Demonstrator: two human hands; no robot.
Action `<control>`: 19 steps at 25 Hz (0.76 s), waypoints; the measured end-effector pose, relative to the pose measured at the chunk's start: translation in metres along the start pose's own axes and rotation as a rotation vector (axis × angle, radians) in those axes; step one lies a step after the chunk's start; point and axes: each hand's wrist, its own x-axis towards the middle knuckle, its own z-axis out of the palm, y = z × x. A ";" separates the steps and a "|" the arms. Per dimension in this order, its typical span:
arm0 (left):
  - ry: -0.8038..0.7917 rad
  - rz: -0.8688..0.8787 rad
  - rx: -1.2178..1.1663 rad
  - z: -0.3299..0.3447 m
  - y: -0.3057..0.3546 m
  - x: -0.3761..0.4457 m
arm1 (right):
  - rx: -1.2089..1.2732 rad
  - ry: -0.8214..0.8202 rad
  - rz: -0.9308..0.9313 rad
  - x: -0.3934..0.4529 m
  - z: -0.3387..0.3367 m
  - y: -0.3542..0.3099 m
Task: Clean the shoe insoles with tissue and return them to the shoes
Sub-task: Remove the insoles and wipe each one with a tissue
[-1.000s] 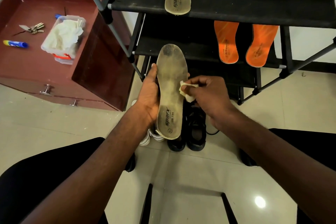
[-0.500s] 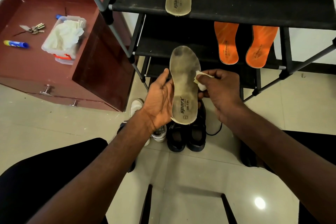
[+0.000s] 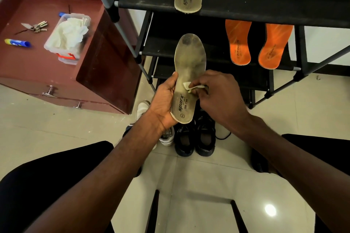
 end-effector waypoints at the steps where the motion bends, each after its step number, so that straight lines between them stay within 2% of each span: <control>1: -0.005 -0.008 -0.011 -0.001 0.002 0.001 | 0.000 -0.034 -0.028 -0.004 0.000 -0.004; 5: -0.002 -0.038 -0.026 -0.005 0.004 0.002 | -0.016 -0.237 -0.144 -0.029 0.002 -0.024; 6: -0.001 -0.041 -0.021 -0.004 0.003 0.002 | -0.058 -0.220 -0.135 -0.025 -0.001 -0.023; 8: -0.006 -0.027 -0.010 0.002 -0.002 0.001 | -0.132 -0.075 -0.071 -0.008 -0.008 -0.011; 10: -0.004 -0.008 -0.006 0.004 -0.005 0.001 | -0.100 -0.007 -0.016 0.000 -0.013 -0.007; 13: -0.005 -0.030 -0.051 0.000 0.000 0.000 | -0.027 -0.197 -0.046 -0.020 -0.005 -0.023; 15: 0.003 -0.042 -0.056 -0.005 0.002 0.002 | 0.018 -0.262 -0.083 -0.027 -0.004 -0.028; 19: 0.016 -0.023 -0.095 -0.001 0.000 0.004 | 0.008 -0.063 -0.025 -0.007 -0.007 -0.014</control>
